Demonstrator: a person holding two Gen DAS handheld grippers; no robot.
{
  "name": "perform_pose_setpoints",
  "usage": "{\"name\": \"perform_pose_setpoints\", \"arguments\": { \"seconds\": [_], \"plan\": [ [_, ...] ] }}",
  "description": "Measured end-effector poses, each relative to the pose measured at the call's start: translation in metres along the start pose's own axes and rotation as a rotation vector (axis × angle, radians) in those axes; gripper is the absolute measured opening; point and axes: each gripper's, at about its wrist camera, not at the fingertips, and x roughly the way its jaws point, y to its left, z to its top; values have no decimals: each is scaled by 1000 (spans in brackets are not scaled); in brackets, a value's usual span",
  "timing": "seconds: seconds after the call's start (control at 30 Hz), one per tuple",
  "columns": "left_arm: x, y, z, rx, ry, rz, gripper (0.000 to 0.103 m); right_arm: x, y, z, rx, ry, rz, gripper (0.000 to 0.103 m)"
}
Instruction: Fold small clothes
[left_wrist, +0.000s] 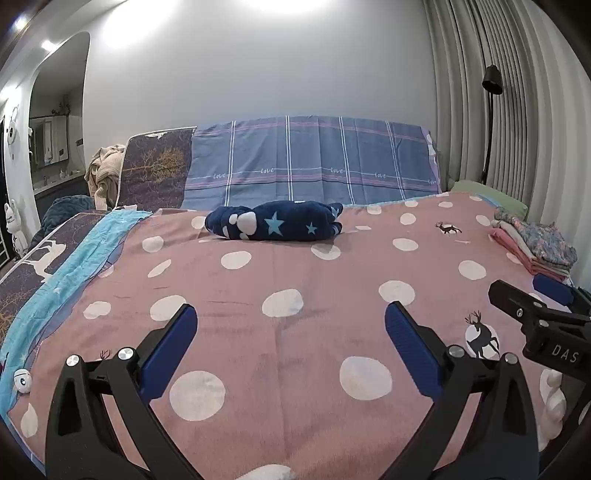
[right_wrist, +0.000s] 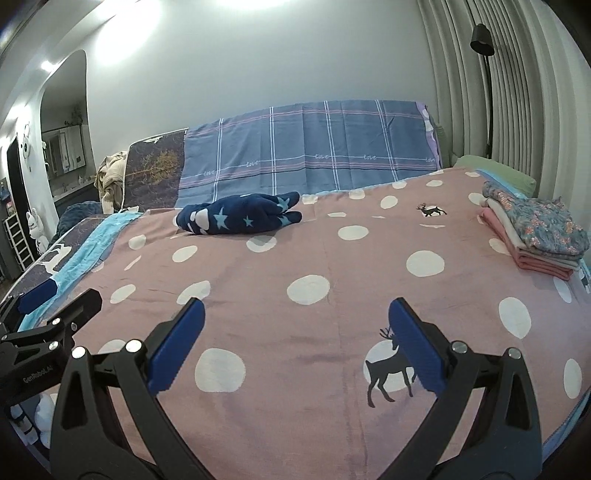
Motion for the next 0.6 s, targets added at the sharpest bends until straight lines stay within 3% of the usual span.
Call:
{"name": "perform_pose_setpoints", "arguments": {
  "seconds": [0.6],
  "plan": [
    [3, -14, -4, 40, 9, 6, 102, 5, 0, -2, -11, 22, 9, 101]
  ]
}}
